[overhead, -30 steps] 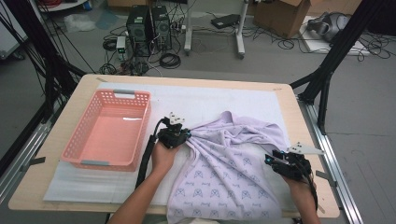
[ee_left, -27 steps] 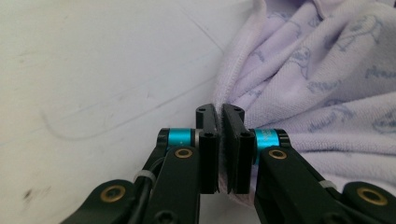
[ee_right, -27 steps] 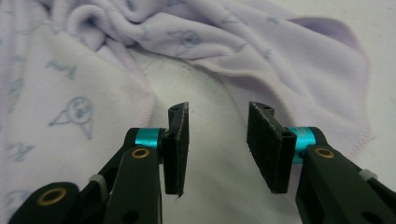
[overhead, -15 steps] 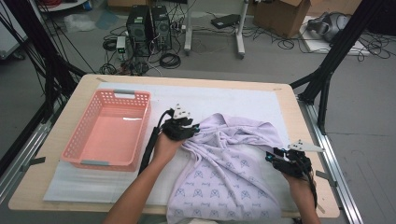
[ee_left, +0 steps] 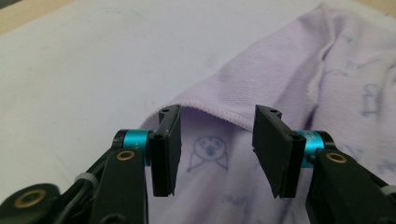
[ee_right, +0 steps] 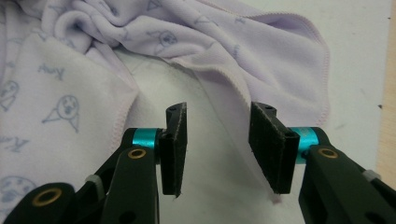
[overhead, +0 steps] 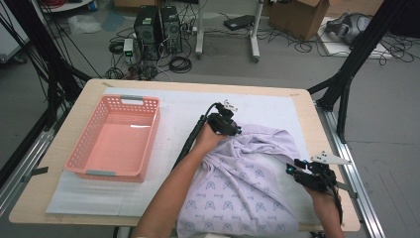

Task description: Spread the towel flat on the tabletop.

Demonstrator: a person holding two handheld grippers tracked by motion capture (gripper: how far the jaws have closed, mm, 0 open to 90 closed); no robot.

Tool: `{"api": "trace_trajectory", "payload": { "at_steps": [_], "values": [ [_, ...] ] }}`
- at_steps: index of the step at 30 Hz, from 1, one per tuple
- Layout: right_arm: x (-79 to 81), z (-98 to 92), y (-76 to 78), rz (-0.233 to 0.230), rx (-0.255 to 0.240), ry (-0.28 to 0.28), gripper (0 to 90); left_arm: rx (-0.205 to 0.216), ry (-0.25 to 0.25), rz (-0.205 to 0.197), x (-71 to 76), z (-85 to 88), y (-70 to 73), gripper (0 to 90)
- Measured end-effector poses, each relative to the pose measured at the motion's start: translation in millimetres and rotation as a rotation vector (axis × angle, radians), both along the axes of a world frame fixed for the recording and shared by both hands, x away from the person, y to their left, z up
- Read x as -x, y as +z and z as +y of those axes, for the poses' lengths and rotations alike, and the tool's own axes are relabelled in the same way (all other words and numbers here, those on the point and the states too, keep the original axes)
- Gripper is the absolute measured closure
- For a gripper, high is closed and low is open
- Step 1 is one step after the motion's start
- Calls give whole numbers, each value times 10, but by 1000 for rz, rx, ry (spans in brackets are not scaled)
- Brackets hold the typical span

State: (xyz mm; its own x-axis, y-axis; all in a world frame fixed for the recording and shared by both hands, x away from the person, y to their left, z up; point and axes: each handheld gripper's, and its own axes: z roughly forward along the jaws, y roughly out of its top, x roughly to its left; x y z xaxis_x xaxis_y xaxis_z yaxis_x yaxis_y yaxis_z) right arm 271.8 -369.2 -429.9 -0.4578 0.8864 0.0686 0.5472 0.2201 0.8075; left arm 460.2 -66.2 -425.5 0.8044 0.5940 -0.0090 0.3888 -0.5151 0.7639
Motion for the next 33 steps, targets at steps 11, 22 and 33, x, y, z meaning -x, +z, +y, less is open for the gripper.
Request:
{"api": "trace_trajectory", "payload": {
  "at_steps": [11, 22, 33],
  "values": [
    [13, -17, -4, -1, 4, 9, 562, -54, -101, -41, -10, -345, -156, 807],
    [11, 19, -5, -2, 6, 17, 566, 182, 207, 97, -266, 186, 8, 822],
    [-14, 62, -6, -11, 16, 22, 582, 246, 684, 93, -385, 1142, 36, 722]
  ]
}}
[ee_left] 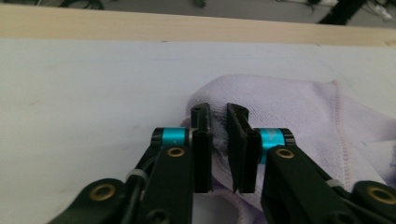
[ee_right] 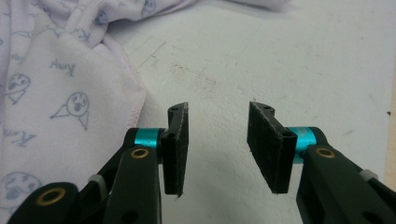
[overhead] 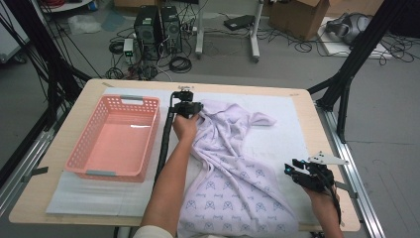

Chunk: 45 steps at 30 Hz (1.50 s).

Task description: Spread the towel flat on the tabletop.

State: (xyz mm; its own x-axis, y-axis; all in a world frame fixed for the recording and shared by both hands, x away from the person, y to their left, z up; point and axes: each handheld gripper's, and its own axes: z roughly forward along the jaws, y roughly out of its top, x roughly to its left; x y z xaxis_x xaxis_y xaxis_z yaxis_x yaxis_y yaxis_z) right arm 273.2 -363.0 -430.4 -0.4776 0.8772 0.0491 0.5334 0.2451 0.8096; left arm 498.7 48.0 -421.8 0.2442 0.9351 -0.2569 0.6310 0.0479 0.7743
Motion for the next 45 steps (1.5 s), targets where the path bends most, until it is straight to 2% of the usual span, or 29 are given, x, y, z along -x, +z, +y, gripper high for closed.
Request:
{"api": "trace_trajectory", "payload": {
  "at_steps": [2, 3, 6, 9, 11, 13, 14, 18, 20, 21, 23, 26, 29, 31, 32, 35, 37, 38, 41, 43, 45],
  "values": [
    [-21, 11, 9, -1, -1, -7, 584, -12, -20, 0, 20, 18, 16, 561],
    [-39, 20, 15, -1, -5, -8, 585, -11, -48, -1, 37, 12, 37, 518],
    [-115, 75, 33, -2, -8, -8, 604, 8, -143, -13, 118, -33, 114, 498],
    [-213, 167, 43, -6, 4, -7, 609, 38, -203, -10, 219, -75, 163, 461],
    [-280, 236, 46, -3, 6, -1, 611, 37, -234, -28, 309, -117, 190, 450],
    [-345, 309, 45, 8, 3, 8, 630, 6, -236, -79, 437, -132, 190, 449],
    [-379, 346, 44, 14, 9, 18, 668, 3, -241, -95, 492, -128, 168, 450],
    [-556, 553, 8, 28, 48, 65, 772, 10, -268, -86, 650, -108, 61, 451],
    [-649, 680, -41, 49, 58, 93, 810, -14, -295, -74, 724, -114, 32, 442],
    [-688, 748, -64, 57, 68, 104, 810, -17, -297, -84, 774, -107, 14, 436],
    [-748, 870, -92, 69, 66, 127, 808, -30, -310, -73, 853, -73, -23, 436],
    [-810, 1032, -110, 83, 42, 145, 755, -50, -314, -50, 961, -9, -93, 429],
    [-863, 1179, -130, 95, 27, 158, 677, -64, -322, -46, 1071, 39, -152, 422],
    [-894, 1273, -147, 106, 23, 175, 642, -116, -333, -25, 1131, 43, -177, 413],
    [-907, 1314, -155, 117, 11, 178, 632, -130, -329, -39, 1173, 52, -193, 414],
    [-932, 1419, -169, 122, -23, 187, 614, -159, -327, -50, 1275, 91, -257, 433],
    [-944, 1494, -179, 117, -1, 168, 592, -162, -329, -75, 1327, 120, -292, 447],
    [-945, 1526, -177, 107, 19, 161, 584, -167, -338, -72, 1340, 132, -288, 470],
    [-932, 1606, -172, 96, 55, 131, 562, -194, -362, -87, 1386, 146, -287, 625],
    [-933, 1635, -171, 90, 67, 120, 582, -181, -375, -85, 1409, 174, -288, 727],
    [-939, 1653, -170, 91, 70, 109, 643, -164, -378, -80, 1420, 198, -289, 766]
  ]
}}
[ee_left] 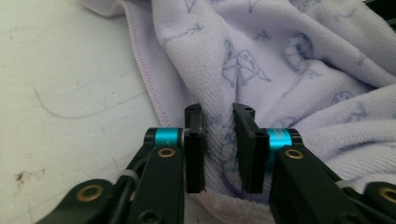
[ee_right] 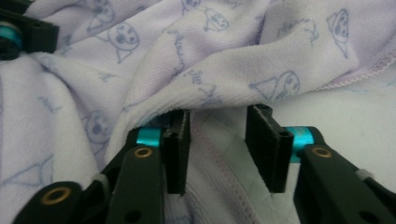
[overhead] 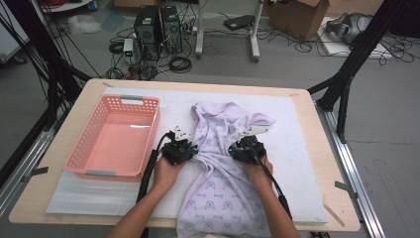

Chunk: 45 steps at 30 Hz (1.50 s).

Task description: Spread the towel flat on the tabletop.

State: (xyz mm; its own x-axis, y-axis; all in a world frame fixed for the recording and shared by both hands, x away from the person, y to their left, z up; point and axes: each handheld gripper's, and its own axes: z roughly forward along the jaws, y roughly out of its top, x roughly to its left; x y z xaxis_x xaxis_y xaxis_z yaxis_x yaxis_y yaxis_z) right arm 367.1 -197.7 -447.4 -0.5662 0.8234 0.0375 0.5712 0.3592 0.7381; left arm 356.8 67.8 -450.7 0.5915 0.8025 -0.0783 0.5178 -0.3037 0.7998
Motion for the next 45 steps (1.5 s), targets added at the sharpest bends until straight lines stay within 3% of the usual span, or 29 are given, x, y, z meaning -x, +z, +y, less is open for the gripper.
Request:
{"api": "trace_trajectory", "payload": {
  "at_steps": [2, 6, 8, 9, 12, 15, 17, 19, 22, 24, 27, 30, 32, 34, 36, 38, 43, 44, 45],
  "values": [
    [-8, 23, 3, 7, -12, 26, 842, 19, 3, 7, -12, 12, -5, 773],
    [14, 108, 32, -28, 75, 67, 880, 56, 2, 27, -17, 47, -9, 769],
    [4, 91, 56, -24, 104, 81, 885, 83, -8, 11, 18, 88, -6, 762],
    [3, 71, 67, -37, 143, 73, 886, 102, -4, -2, 33, 108, -3, 756],
    [-31, -115, 89, -30, 165, 21, 889, 107, 0, 0, 31, 111, -5, 741],
    [-44, -397, 134, -34, 144, -53, 889, 108, -3, 1, 30, 115, -4, 737],
    [-39, -592, 167, -25, 89, -105, 889, 106, 4, 3, 29, 116, -3, 738],
    [-16, -708, 224, -55, 78, -142, 889, 108, 4, 4, 27, 119, -3, 740],
    [-7, -818, 285, -96, 137, -177, 888, 112, -2, 1, 28, 114, -5, 743],
    [-33, -869, 269, -96, 185, -195, 887, 110, -5, 3, 26, 117, -4, 743],
    [-57, -810, 207, -92, 208, -204, 861, 112, 11, 7, 21, 121, -5, 714],
    [-16, -761, 224, -110, 125, -174, 718, 111, 24, -6, 35, 124, 2, 565],
    [41, -814, 286, -136, 69, -164, 681, 131, 16, -5, 66, 123, 12, 531],
    [116, -893, 355, -160, 43, -160, 667, 143, 5, 2, 99, 114, 36, 498],
    [186, -982, 386, -141, 13, -135, 638, 159, -2, -12, 132, 119, 81, 484],
    [262, -1035, 349, -113, 17, -101, 627, 173, -4, -19, 152, 129, 117, 480],
    [380, -979, 69, -13, -5, -6, 574, 176, 2, -12, 143, 144, 113, 478],
    [374, -944, 19, 0, 3, 2, 589, 177, 3, -13, 142, 147, 113, 477],
    [386, -914, -3, -15, 8, 15, 666, 179, 1, -13, 143, 145, 113, 477]
  ]
}}
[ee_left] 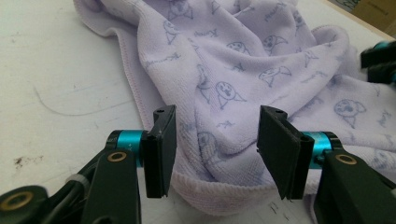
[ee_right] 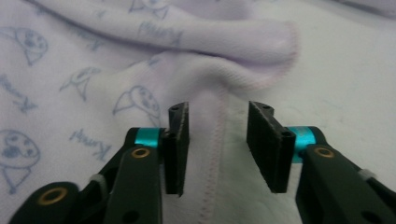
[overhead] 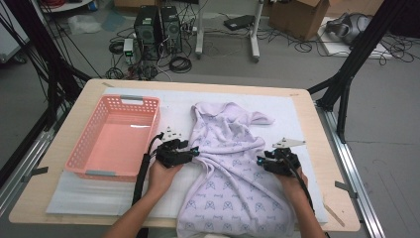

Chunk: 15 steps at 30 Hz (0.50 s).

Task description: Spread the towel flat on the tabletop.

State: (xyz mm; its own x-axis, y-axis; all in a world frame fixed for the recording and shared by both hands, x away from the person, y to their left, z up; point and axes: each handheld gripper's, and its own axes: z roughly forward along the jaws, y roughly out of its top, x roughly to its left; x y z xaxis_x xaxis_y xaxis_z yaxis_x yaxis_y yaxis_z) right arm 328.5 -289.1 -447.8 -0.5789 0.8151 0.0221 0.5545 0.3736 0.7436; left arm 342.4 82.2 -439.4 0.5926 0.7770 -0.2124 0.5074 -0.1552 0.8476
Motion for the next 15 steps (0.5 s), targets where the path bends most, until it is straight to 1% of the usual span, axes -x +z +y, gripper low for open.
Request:
{"api": "trace_trajectory", "payload": {
  "at_steps": [1, 2, 3, 4, 5, 6, 7, 9, 10, 11, 12, 13, 15],
  "values": [
    [12, 12, -2, -15, -2, 32, 799, -13, -8, -9, 5, -3, 3, 476],
    [17, 29, -3, -22, 12, 55, 841, -33, -14, -25, 15, -14, 4, 475],
    [26, 44, 8, -40, 46, 71, 863, -48, -21, -37, 23, -25, 6, 475],
    [32, 50, 17, -50, 76, 72, 869, -53, -25, -44, 28, -32, 6, 476],
    [32, 30, 27, -59, 108, 48, 872, -52, -25, -42, 30, -32, 8, 476],
    [30, -19, 37, -76, 154, 0, 873, -47, -26, -37, 32, -30, 10, 476],
    [17, -116, 39, -82, 165, -52, 874, -47, -27, -35, 34, -26, 11, 476],
    [18, -375, 31, -92, 170, -186, 873, -50, -32, -33, 41, -28, 11, 476],
    [28, -517, 24, -89, 163, -239, 873, -53, -35, -33, 42, -33, 7, 476],
    [43, -644, 10, -77, 121, -274, 872, -58, -37, -30, 43, -39, 2, 476],
    [62, -730, 6, -60, 70, -297, 871, -58, -41, -27, 42, -50, -7, 475],
    [84, -761, 3, -59, 58, -299, 869, -66, -45, -25, 42, -57, -13, 475],
    [109, -730, -6, -82, 77, -271, 845, -68, -52, -22, 44, -69, -18, 475]
  ]
}}
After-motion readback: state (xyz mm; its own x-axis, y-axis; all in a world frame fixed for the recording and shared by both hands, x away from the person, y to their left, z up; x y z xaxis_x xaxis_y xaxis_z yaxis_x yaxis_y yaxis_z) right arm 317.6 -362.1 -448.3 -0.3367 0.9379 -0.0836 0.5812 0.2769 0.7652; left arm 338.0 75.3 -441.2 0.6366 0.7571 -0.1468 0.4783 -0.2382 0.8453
